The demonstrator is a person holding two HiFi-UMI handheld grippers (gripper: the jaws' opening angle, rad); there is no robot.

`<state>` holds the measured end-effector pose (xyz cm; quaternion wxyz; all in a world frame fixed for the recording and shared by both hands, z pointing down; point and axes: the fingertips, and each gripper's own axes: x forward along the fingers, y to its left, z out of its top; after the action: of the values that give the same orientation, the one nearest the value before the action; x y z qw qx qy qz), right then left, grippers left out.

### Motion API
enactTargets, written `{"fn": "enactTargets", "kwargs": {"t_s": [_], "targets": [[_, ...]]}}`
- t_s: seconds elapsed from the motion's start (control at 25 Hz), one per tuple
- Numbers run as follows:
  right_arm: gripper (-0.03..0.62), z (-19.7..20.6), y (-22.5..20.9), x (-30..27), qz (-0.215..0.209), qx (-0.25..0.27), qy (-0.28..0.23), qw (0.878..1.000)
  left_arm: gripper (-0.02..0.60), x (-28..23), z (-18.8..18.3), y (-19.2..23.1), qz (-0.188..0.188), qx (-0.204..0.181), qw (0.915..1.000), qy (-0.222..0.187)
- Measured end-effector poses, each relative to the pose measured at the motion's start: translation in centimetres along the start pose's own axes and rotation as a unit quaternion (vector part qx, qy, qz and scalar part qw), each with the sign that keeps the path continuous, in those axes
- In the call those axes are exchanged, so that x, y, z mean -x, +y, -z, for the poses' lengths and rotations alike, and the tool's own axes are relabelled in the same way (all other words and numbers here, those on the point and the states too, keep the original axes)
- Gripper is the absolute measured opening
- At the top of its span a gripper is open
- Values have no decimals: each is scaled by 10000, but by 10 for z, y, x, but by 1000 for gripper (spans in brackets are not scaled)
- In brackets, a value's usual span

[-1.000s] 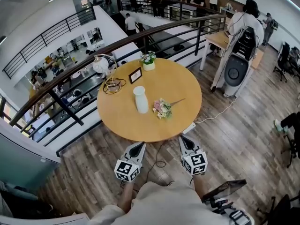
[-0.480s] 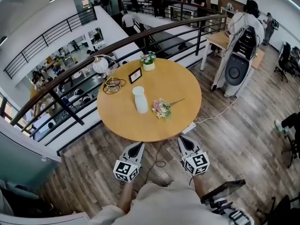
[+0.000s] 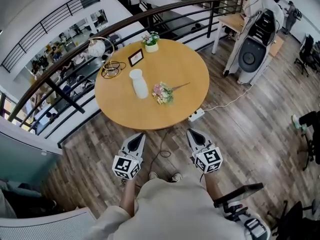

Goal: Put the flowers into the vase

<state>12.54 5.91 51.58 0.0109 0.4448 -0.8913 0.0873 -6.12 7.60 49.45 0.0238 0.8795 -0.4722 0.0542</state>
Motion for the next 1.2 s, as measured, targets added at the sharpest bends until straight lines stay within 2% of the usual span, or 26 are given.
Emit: {"fn": "enactTargets", "kwargs": {"t_s": [0.24, 0.68, 0.96, 1.2], "targets": [[8, 8, -17, 12, -45, -41, 49, 10000, 6, -4, 0, -9, -183, -48, 9998, 40], [9, 14, -23, -6, -189, -52, 204, 9996, 6, -21, 5, -2, -210, 47, 9997, 72], [8, 12, -42, -39, -110, -4, 254, 9996, 6, -52, 11, 24, -114, 130, 9998, 61], [8, -4, -57, -95, -3, 52, 317, 9995, 6, -87, 0, 75, -94, 194, 9998, -8]]}}
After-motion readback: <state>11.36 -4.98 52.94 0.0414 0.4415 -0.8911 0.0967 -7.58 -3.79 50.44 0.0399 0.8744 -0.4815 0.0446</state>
